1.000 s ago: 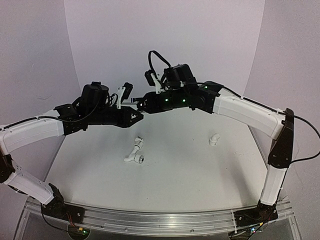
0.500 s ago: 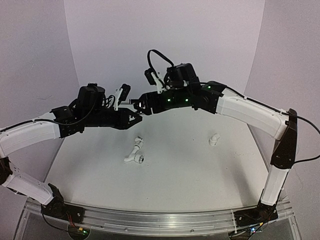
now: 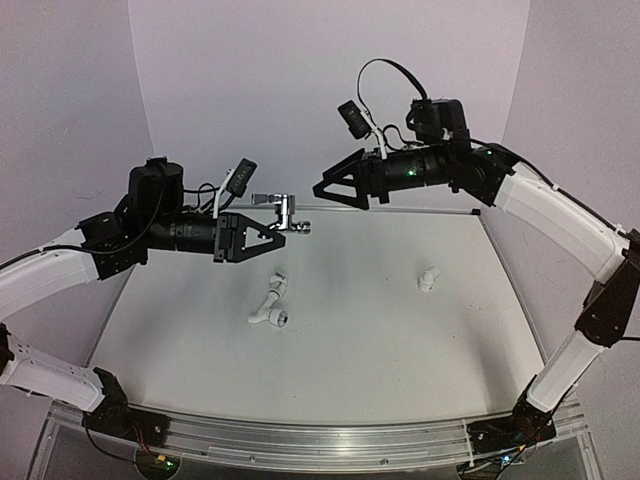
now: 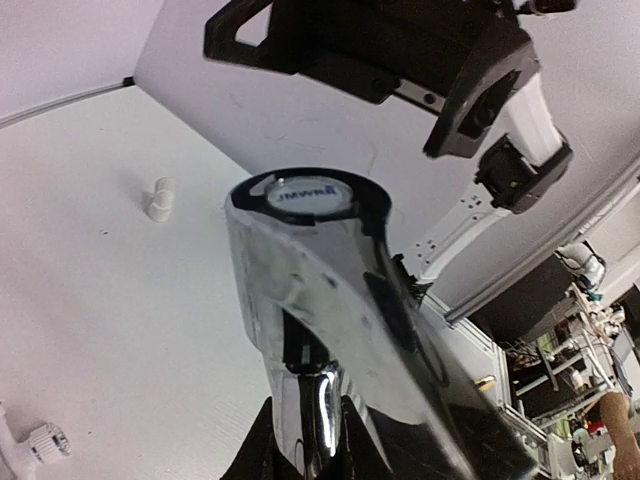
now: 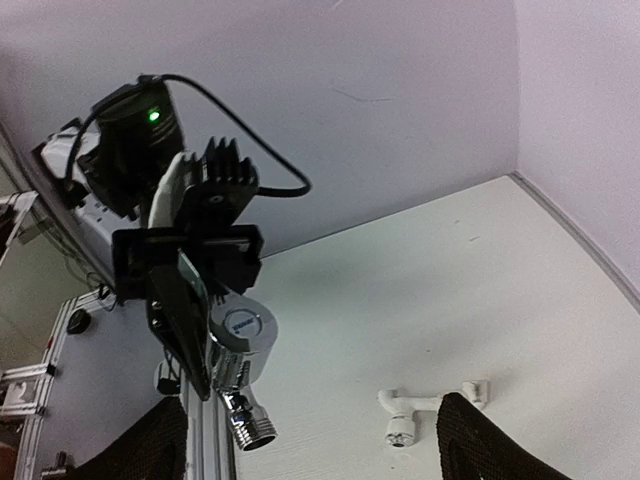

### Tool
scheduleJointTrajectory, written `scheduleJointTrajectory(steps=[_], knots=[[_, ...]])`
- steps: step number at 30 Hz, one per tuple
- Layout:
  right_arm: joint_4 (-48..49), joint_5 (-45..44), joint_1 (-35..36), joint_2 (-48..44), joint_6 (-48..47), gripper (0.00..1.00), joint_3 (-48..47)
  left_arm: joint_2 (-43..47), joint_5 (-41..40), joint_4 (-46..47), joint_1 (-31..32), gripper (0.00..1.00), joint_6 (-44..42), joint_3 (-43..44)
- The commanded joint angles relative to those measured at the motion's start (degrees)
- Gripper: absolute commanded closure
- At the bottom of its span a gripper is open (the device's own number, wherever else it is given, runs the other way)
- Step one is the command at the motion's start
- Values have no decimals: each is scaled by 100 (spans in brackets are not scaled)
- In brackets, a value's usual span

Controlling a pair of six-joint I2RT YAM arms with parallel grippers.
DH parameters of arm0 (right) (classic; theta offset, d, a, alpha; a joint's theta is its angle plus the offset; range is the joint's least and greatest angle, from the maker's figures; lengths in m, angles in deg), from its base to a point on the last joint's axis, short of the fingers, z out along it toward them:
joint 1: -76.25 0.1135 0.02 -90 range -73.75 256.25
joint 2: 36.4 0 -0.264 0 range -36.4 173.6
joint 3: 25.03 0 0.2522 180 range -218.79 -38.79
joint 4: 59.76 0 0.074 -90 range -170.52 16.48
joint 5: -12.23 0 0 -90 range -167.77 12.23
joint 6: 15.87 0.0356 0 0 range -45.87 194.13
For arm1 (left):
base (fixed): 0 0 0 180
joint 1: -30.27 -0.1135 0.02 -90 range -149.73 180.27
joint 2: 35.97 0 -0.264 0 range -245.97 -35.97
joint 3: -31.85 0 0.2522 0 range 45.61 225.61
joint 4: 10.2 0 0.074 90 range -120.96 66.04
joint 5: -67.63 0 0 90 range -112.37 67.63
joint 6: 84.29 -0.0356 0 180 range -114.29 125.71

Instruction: Install the water faucets

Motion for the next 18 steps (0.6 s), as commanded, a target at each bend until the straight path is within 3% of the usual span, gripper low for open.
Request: scheduleJointTrajectory(steps=[1,7,12,18], knots=[[3,1448,85,-28,-136,22,191,340,698,813,-1,100,68,-105],[39,2087,129,-40,-78,25,396,452,728,1147,3,100,171,-223],[39,1732,398,-60,-170,31,455,429,700,1343,3,100,241,-279],[53,1443,461,7,-131,45,332,400,716,1434,3,100,278,-307]])
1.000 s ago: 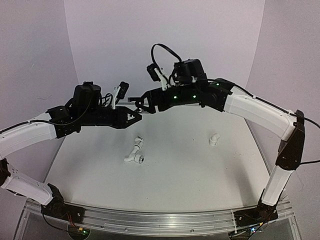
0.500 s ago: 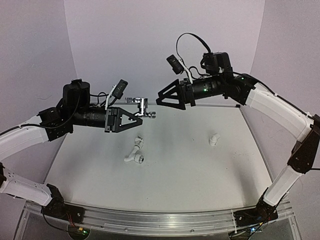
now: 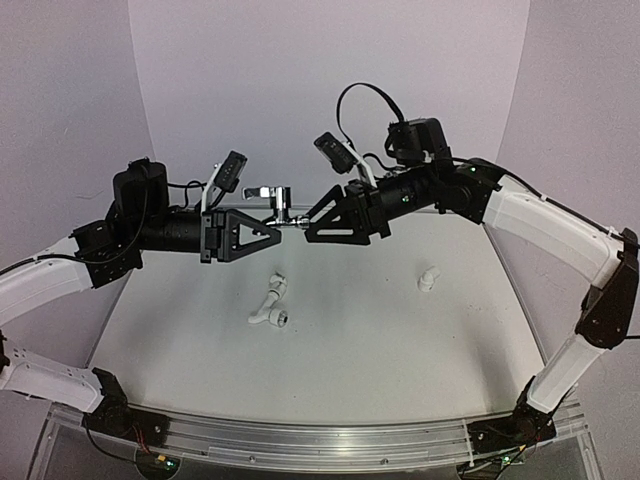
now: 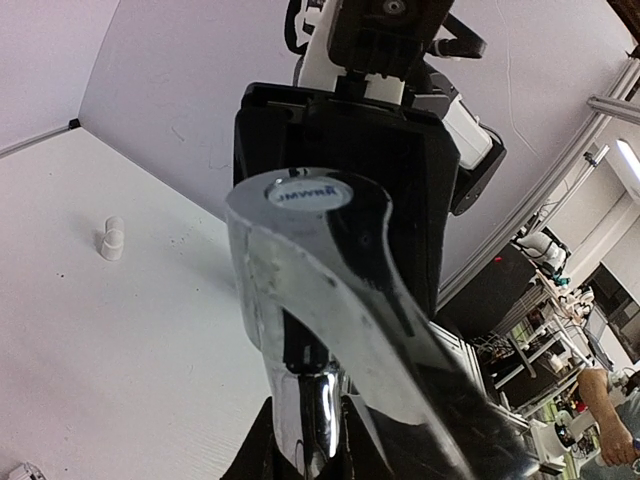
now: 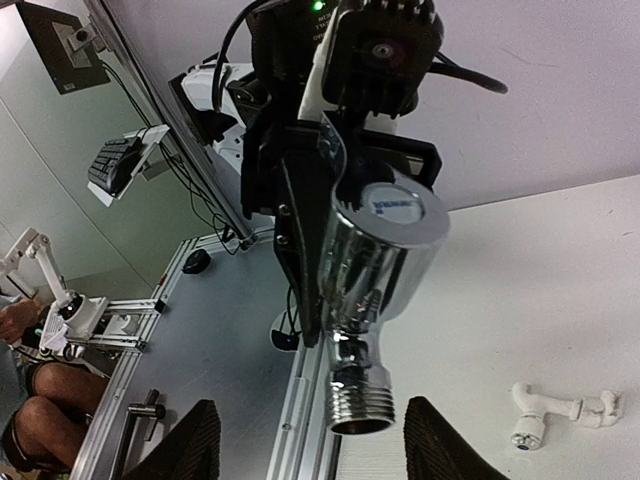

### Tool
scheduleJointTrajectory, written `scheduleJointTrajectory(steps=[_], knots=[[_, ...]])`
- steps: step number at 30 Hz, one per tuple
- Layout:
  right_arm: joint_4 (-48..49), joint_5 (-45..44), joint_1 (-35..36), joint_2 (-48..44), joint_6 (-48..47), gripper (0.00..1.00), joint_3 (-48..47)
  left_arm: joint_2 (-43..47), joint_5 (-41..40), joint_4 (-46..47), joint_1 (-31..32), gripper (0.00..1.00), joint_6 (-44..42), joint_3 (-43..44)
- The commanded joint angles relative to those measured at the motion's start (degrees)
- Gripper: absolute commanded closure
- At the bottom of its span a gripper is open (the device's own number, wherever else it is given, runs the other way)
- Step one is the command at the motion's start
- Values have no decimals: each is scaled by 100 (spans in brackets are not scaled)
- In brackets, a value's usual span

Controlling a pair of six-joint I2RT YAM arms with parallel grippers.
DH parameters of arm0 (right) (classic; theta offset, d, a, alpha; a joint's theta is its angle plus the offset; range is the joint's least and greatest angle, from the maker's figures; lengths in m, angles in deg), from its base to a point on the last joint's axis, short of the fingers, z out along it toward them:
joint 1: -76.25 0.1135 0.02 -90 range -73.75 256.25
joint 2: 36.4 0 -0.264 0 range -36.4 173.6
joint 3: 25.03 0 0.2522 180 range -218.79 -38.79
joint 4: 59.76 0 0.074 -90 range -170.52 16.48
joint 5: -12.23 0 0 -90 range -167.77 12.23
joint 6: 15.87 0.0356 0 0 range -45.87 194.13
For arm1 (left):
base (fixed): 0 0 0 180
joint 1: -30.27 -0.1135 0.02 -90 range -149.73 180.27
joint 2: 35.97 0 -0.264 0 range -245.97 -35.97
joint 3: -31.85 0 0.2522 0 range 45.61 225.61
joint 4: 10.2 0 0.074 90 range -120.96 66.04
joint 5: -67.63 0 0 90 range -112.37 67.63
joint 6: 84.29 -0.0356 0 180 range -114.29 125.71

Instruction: Install the water faucets

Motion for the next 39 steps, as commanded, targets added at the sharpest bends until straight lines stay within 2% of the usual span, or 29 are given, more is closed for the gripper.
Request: scheduleJointTrajectory(steps=[1,7,26,31,35,36,39], knots=[[102,-182,30,19,0,47,-138,108,103,521,-3,100,65,10],[126,-301,32,53,55,57,-203,114,61,509,-1,100,77,-16],[174,-277,108,106,93,65,-301,-131,113,419,-3,100,153,88],[178,-289,116,97,93,79,-274,-117,71,445,-1,100,161,60],[174,-292,116,106,107,69,-253,-64,9,513,-1,100,155,14],[174,-305,116,109,110,72,-245,-54,-11,512,3,100,148,8],[174,-333,108,131,110,89,-243,-18,-97,547,4,100,133,-36]])
